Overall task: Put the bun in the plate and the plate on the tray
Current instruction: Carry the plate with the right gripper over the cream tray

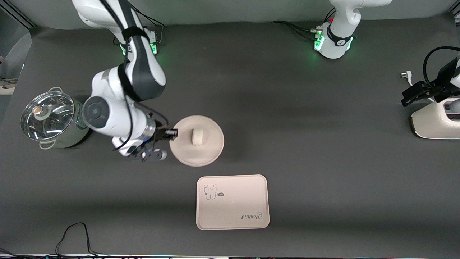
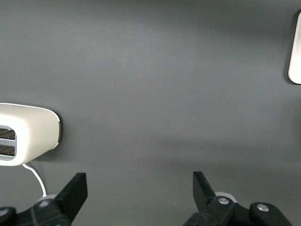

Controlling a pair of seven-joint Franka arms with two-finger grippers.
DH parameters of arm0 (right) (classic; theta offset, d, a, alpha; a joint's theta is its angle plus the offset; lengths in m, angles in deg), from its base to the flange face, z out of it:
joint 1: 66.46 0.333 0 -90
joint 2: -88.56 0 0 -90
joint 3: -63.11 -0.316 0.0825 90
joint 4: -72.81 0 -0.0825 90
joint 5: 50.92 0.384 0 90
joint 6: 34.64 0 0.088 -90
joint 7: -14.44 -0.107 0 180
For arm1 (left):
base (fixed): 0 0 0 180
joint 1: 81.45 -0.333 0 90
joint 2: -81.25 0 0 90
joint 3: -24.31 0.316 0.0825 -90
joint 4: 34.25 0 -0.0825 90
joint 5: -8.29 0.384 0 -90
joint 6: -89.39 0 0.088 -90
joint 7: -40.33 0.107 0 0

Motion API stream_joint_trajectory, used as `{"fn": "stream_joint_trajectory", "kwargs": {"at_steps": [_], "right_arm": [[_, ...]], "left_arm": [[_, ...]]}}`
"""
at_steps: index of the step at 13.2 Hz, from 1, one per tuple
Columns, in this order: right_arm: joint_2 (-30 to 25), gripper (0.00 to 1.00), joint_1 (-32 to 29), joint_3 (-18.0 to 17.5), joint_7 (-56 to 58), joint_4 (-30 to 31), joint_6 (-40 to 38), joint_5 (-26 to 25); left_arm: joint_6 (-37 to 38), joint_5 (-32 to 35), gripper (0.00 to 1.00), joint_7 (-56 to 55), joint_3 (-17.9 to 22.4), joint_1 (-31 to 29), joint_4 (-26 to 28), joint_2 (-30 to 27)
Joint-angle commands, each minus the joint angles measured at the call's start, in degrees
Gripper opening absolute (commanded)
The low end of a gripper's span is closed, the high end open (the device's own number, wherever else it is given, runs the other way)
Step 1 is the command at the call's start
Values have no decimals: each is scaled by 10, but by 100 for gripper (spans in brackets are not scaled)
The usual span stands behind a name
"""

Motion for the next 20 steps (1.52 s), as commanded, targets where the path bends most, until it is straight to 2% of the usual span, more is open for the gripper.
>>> {"fn": "stream_joint_trajectory", "kwargs": {"at_steps": [1, 3, 4, 8, 10, 11, 13, 16, 20], "right_arm": [[130, 0, -74, -21, 4, -176, -25, 52], [198, 0, -133, -68, -5, -269, -8, 56], [219, 0, -149, -96, -20, -289, 14, 55], [263, 0, -149, -120, -43, -290, 118, 55], [297, 0, -151, -155, -104, -292, 190, 54], [308, 0, -155, -166, -129, -297, 210, 54], [315, 0, -177, -210, -154, -308, 235, 54], [350, 0, -192, -232, -185, -313, 286, 54], [355, 0, -191, -236, -227, -313, 289, 52]], "left_arm": [[9, -5, 100, 3, -1, -2, -11, 5], [9, -5, 100, 4, 0, -2, -11, 5], [8, -5, 100, 4, 0, -2, -11, 5], [9, -5, 100, 3, 0, -2, -10, 5], [10, -5, 100, 3, 0, -2, -10, 5], [10, -5, 100, 3, 0, -2, -10, 5], [12, -5, 100, 3, 0, -3, -10, 5], [12, -5, 100, 3, 0, -3, -10, 5], [8, -5, 100, 3, 0, -4, -10, 7]]}}
